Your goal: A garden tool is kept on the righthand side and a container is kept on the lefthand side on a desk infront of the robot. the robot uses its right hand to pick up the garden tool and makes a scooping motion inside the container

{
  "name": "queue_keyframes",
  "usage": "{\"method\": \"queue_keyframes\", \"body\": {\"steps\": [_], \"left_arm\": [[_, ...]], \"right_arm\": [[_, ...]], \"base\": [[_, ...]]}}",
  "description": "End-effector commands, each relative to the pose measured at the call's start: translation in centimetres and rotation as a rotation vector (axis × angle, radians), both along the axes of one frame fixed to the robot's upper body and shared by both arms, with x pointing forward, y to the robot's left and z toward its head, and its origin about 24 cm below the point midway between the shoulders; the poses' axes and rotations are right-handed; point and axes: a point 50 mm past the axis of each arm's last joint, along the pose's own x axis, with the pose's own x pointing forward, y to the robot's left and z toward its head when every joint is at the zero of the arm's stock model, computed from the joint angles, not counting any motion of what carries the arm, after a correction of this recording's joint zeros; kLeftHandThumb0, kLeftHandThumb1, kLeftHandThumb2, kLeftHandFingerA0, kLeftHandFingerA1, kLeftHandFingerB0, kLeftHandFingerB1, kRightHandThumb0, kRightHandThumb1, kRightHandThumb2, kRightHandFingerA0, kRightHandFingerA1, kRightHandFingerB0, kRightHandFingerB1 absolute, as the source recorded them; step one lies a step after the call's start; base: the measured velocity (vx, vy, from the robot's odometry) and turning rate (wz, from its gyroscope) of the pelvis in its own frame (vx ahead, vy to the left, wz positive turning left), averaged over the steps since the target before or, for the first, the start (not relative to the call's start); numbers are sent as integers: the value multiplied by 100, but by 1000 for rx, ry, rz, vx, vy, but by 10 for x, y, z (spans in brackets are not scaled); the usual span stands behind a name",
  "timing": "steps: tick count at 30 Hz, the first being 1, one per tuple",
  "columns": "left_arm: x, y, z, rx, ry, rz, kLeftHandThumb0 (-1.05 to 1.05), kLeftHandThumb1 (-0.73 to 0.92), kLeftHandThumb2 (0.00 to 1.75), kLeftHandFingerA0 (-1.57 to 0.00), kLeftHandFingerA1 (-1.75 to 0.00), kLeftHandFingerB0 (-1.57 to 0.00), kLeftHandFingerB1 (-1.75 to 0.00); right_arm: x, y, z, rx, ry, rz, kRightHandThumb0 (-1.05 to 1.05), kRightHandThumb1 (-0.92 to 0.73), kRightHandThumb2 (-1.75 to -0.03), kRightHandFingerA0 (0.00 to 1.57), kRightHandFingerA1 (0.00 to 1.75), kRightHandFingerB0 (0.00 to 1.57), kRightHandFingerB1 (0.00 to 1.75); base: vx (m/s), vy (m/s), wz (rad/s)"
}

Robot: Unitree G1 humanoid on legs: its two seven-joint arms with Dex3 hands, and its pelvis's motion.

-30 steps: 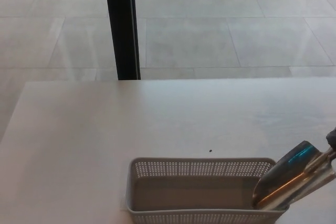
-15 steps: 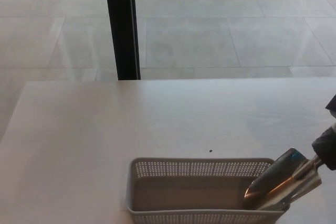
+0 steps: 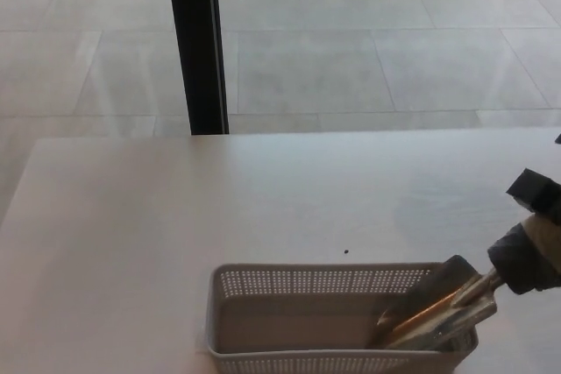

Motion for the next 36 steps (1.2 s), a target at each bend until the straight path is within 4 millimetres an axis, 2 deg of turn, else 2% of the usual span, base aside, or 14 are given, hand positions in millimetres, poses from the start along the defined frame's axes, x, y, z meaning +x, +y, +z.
{"method": "queue_keyframes", "body": {"steps": [1,2,7,9,10,11,17,21,26,27,28,29,30,36], "left_arm": [[-8,6,4,16,3,0,-53,63,59,-55,-67,-58,-45],[-6,6,3,26,24,-9,-54,62,59,-46,-57,-59,-43],[-7,4,2,14,13,14,-55,62,59,-65,-71,-59,-43],[-8,4,2,22,19,-1,-56,62,59,-56,-66,-62,-44],[-9,3,1,20,19,3,-55,62,59,-62,-69,-63,-44],[-8,3,1,22,18,8,-55,62,59,-61,-69,-61,-45],[-8,6,4,21,2,8,-56,61,58,-60,-74,-60,-46],[-7,6,4,23,12,-8,-56,60,59,-55,-67,-60,-45],[-9,5,3,18,11,21,-56,60,58,-57,-67,-60,-45],[-9,6,3,16,10,24,-56,60,59,-58,-65,-60,-44],[-10,6,3,12,11,22,-56,60,59,-58,-65,-60,-44],[-10,6,3,19,20,12,-56,62,59,-56,-70,-57,-44],[-11,5,2,29,33,-2,-56,62,59,-56,-70,-57,-44],[-13,6,3,1,1,22,-54,62,58,-64,-76,-60,-46]], "right_arm": [[-14,36,-63,38,381,-517,-40,-74,-66,88,171,82,89],[-13,44,-71,91,416,-549,-41,-75,-66,83,171,77,81],[-16,63,-86,147,458,-539,-42,-75,-66,90,165,81,82],[-18,71,-92,162,476,-538,-44,-75,-68,81,168,82,84],[-20,74,-95,174,476,-534,-44,-74,-68,82,169,81,83],[-21,78,-96,177,486,-533,-44,-74,-66,90,168,80,80],[-22,88,-97,204,499,-500,-41,-73,-69,88,170,78,83],[-18,87,-94,331,542,-520,-35,-68,-71,87,169,73,73],[-15,81,-88,750,644,-532,-28,-56,-86,94,166,73,64],[-15,79,-88,833,651,-528,-18,-51,-94,98,175,77,113],[-14,77,-87,908,655,-523,-18,-51,-94,98,175,77,113],[-14,72,-84,1015,649,-528,-24,-54,-118,90,175,80,160],[-14,65,-79,1174,636,-535,-24,-54,-118,90,175,80,160],[-9,45,-64,1478,487,-458,-16,-47,-113,91,175,77,161]], "base": [[0,0,0],[0,0,0],[0,0,0],[0,0,0],[0,0,0],[0,0,0],[0,0,0],[0,0,0],[0,0,0],[0,0,0],[0,0,0],[0,0,0],[0,0,0],[0,0,0]]}}
